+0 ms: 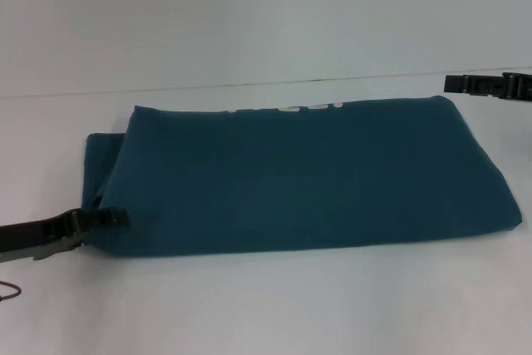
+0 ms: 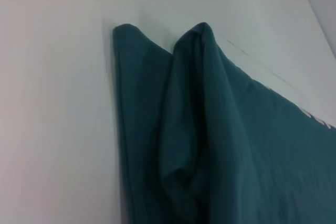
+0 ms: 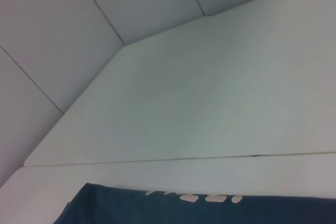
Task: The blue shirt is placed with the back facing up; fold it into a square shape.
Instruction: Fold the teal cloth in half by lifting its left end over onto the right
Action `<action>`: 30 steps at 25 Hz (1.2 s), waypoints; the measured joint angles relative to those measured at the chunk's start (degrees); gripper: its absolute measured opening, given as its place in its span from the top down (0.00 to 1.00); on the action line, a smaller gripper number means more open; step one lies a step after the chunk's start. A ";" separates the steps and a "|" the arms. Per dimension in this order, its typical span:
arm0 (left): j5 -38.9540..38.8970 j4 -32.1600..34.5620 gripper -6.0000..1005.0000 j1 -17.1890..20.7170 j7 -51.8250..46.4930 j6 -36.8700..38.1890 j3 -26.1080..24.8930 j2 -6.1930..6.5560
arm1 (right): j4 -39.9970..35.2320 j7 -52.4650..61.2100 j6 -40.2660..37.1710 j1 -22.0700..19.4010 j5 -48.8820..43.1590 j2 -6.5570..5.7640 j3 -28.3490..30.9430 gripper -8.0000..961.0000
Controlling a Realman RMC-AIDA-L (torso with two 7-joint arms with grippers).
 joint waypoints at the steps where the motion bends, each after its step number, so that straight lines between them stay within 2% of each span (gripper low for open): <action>1: 0.00 0.00 0.29 -0.11 0.00 -0.13 0.25 0.00 | 0.00 0.00 0.06 0.00 -0.04 0.00 -0.02 0.19; 9: 1.10 0.35 0.29 -0.70 0.29 -1.34 1.78 0.00 | 0.00 -0.01 0.28 0.08 -0.17 0.00 -0.09 0.19; 15: 2.32 1.03 0.40 -0.47 1.05 -3.51 2.23 -0.06 | 0.00 -0.13 0.32 0.15 -0.17 0.00 -0.08 0.19; 20: 2.42 1.58 0.65 -0.50 0.90 -3.26 2.69 -0.06 | 0.00 -0.21 0.50 0.25 -0.17 0.00 0.01 0.19; 28: 2.89 1.59 0.88 -0.61 0.79 -3.03 2.85 -0.01 | 0.22 -0.14 0.82 0.27 -0.17 0.04 0.01 0.19; 30: 2.90 1.73 0.91 -0.31 0.78 -2.93 2.84 0.00 | 0.27 -0.16 0.84 0.27 -0.16 0.09 0.01 0.19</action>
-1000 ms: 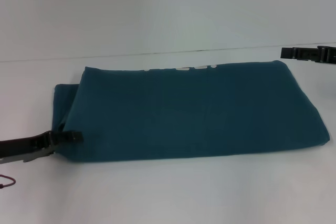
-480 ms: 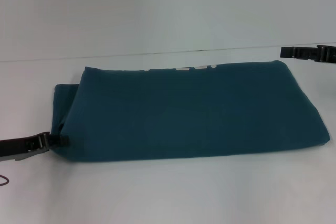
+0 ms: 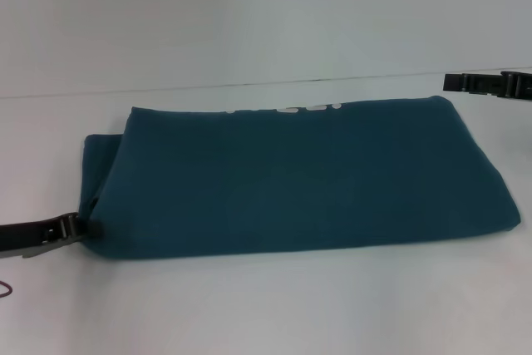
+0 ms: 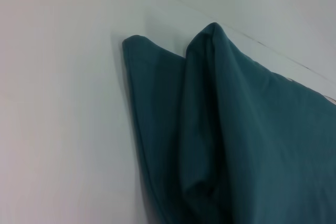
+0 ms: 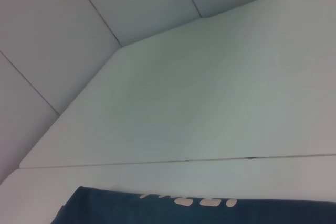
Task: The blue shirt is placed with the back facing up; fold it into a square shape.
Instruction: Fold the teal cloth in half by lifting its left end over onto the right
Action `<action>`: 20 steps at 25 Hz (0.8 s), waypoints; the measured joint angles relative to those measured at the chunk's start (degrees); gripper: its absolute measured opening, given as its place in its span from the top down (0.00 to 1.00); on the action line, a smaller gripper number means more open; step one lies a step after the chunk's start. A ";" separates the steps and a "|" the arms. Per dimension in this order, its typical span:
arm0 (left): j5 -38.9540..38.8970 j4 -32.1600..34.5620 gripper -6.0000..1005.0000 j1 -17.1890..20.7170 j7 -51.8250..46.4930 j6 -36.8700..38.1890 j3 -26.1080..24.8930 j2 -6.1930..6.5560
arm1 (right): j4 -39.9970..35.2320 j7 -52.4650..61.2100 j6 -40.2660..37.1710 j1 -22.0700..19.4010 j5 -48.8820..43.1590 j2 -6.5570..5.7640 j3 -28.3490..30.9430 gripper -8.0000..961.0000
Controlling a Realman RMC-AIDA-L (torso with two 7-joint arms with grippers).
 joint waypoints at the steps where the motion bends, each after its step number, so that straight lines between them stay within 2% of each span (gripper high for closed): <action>1: 0.00 0.13 0.92 0.24 0.00 0.12 -0.06 0.00 | 0.04 -0.01 0.03 0.01 0.00 0.03 0.00 0.19; 4: 0.00 0.97 0.96 1.19 0.06 0.55 -0.40 0.00 | 0.07 -0.04 0.19 0.08 0.00 0.26 0.00 0.19; 10: 0.01 3.54 0.95 3.48 0.01 1.12 -1.19 0.44 | 0.32 -0.03 0.94 0.77 0.08 0.89 -0.07 0.19; 13: 0.26 3.97 0.95 4.04 0.97 2.11 -4.00 1.09 | 0.38 0.03 1.41 1.41 0.09 1.41 -0.09 0.19; 20: 4.69 5.56 0.96 4.86 3.63 5.27 -14.78 3.18 | 0.62 0.12 3.19 2.97 0.09 2.76 -0.45 0.19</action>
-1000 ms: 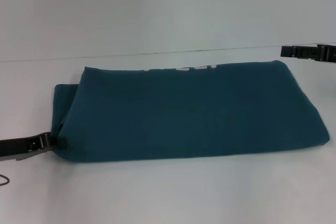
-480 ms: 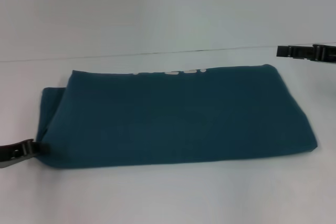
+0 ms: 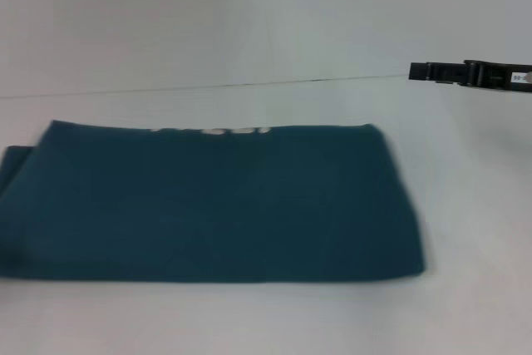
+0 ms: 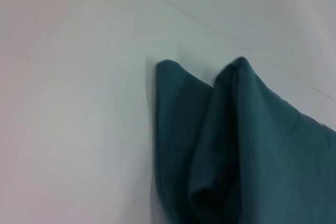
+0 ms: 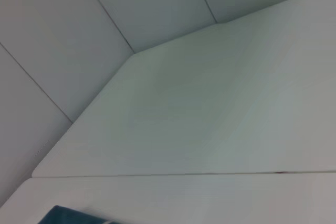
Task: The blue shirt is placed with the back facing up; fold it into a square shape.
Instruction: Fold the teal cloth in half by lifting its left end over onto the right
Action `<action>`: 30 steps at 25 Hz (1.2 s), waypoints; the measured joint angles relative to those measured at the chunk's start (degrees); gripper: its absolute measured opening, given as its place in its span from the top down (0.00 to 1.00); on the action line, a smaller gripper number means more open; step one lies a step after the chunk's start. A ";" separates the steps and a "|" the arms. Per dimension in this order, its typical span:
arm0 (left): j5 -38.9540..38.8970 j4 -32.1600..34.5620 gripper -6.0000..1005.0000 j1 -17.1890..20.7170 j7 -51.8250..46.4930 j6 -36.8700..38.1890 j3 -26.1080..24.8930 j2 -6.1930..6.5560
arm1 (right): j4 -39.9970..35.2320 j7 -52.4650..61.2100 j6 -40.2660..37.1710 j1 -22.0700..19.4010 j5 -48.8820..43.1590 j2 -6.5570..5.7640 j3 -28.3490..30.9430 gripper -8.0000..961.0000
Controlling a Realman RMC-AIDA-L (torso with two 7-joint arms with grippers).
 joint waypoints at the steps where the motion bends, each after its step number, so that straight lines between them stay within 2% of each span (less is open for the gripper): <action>1: 0.93 0.59 0.96 0.30 0.25 0.20 -1.56 0.33 | 0.12 0.00 0.34 0.23 0.00 0.12 -0.17 0.19; 6: 1.92 3.16 0.95 1.82 0.50 1.39 -5.46 1.63 | 1.64 -0.23 1.11 1.19 0.03 0.31 -0.32 0.19; 9: 0.32 4.76 0.95 2.08 0.70 4.77 -6.73 1.95 | 2.10 -0.53 1.37 1.43 0.14 0.41 -0.35 0.19; 14: -13.04 5.15 0.95 -0.25 2.45 16.82 -3.91 1.21 | 2.11 -0.97 1.12 0.89 0.29 0.46 -0.35 0.19; 18: -23.65 3.69 0.95 -4.87 2.67 20.99 3.27 -0.81 | 2.11 -1.96 0.87 -0.07 0.34 0.29 -0.14 0.19; 21: -29.21 2.59 0.95 -9.55 2.85 20.66 9.33 -3.61 | 2.10 -2.47 0.51 -0.72 0.35 0.02 -0.18 0.19; 22: -30.57 1.81 0.95 -11.49 3.34 19.64 11.64 -5.02 | 2.10 -2.68 0.35 -0.98 0.34 -0.19 -0.19 0.19; 23: -31.88 0.26 0.95 -13.16 4.10 18.19 14.02 -5.87 | 2.07 -2.86 0.23 -1.16 0.31 -0.32 -0.20 0.19; 25: -35.37 -5.43 0.95 -16.46 6.97 14.00 19.57 -6.68 | 1.89 -3.24 0.08 -1.55 0.22 -0.65 -0.21 0.19; 28: -43.54 -20.62 0.95 -21.90 15.99 5.44 27.61 -6.60 | 1.73 -3.99 0.02 -2.18 0.13 -1.35 -0.14 0.19; 30: -48.09 -31.47 0.95 -25.38 24.35 -0.60 29.70 -6.74 | 1.73 -4.53 0.13 -2.42 0.09 -1.47 -0.15 0.19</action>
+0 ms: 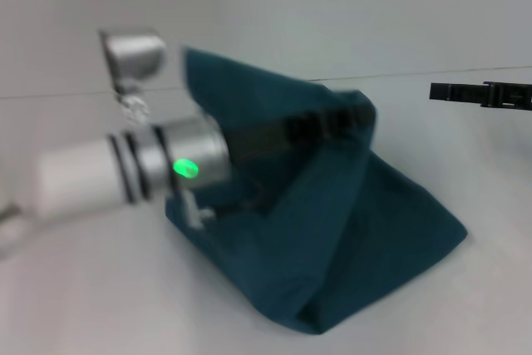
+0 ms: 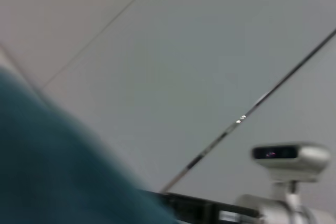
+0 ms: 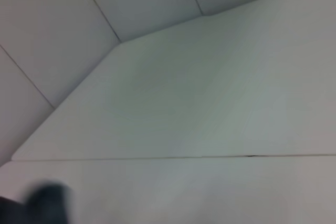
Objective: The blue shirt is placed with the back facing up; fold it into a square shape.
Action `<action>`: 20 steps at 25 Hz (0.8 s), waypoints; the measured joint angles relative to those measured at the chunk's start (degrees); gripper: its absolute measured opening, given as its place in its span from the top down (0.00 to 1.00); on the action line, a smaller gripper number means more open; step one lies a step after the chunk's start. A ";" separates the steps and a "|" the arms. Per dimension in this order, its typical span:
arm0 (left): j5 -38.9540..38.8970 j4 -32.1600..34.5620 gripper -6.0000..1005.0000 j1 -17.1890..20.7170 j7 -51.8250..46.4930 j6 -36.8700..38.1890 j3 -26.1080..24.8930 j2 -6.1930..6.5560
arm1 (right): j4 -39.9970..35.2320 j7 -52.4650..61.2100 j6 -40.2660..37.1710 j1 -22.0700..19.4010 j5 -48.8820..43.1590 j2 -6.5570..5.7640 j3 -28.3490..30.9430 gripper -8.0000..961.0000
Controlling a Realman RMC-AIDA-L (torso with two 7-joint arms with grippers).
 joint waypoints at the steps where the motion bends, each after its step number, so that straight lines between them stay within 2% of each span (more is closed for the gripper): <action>1: -2.30 -4.70 0.94 -1.45 4.15 -2.26 0.00 -0.02 | 0.00 -0.27 0.08 -0.04 -0.03 0.00 -0.07 0.19; 3: -7.01 -14.53 0.92 -4.10 13.54 -5.74 -0.94 -0.04 | 0.01 -0.65 0.18 -0.10 -0.24 0.00 -0.18 0.19; 5: -9.95 -21.04 0.89 -5.14 22.08 -6.97 -4.05 -0.05 | 0.01 -0.81 0.16 0.00 -0.82 0.05 -0.24 0.19; 8: -10.04 -27.71 0.86 -4.64 33.64 -7.05 -12.61 -0.06 | 0.01 -0.91 0.52 0.30 -1.59 0.29 -0.74 0.19; 10: -9.04 -29.45 0.84 -3.84 36.15 -6.93 -15.84 -0.07 | 0.21 -0.90 1.28 0.74 -2.48 0.49 -1.46 0.19; 13: -7.26 -30.20 0.80 -2.98 36.63 -5.73 -17.43 -0.08 | 0.61 -0.32 3.48 1.56 -4.05 0.81 -2.81 0.19; 20: -4.98 -27.17 0.53 1.54 34.94 2.73 -17.25 -0.09 | 2.18 2.81 6.00 3.17 -7.92 0.77 -3.83 0.19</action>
